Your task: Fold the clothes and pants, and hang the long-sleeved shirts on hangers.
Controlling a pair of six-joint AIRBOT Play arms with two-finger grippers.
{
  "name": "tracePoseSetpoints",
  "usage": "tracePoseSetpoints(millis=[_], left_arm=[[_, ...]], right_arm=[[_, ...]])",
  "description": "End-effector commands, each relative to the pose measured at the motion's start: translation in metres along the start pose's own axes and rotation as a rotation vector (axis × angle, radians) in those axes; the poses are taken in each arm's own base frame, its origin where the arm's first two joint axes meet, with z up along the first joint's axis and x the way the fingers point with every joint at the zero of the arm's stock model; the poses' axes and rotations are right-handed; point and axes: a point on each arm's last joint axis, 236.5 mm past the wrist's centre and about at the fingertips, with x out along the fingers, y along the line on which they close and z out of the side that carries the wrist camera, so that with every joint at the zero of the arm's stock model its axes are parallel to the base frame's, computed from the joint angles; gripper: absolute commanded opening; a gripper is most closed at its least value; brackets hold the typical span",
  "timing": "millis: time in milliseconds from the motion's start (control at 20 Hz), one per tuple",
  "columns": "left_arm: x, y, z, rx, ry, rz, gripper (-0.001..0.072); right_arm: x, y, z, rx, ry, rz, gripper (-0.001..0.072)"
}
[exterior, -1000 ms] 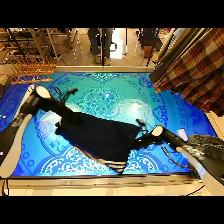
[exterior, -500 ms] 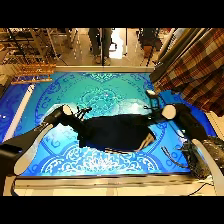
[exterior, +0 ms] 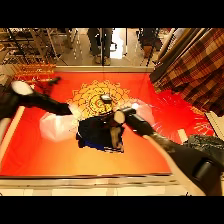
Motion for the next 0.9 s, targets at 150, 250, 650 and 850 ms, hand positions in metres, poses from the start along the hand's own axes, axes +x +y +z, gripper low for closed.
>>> tracePoseSetpoints(millis=[150,250,650,850], left_arm=[[-0.078,0.005,0.004,-0.034,-0.145,0.068,0.0015],[-0.075,0.005,0.0,-0.038,-0.125,0.062,0.0015],[-0.015,-0.018,-0.006,0.005,0.006,-0.025,0.0016],[0.018,-0.023,-0.013,0.009,0.084,-0.055,0.0015]], right_arm=[[0.046,0.064,0.015,-0.019,0.005,0.143,0.0309],[0.01,0.044,0.034,-0.086,0.02,0.091,0.0351],[-0.145,-0.129,0.016,0.114,0.18,-0.079,0.0465],[-0.065,-0.095,-0.032,0.278,0.239,0.199,0.0648]])
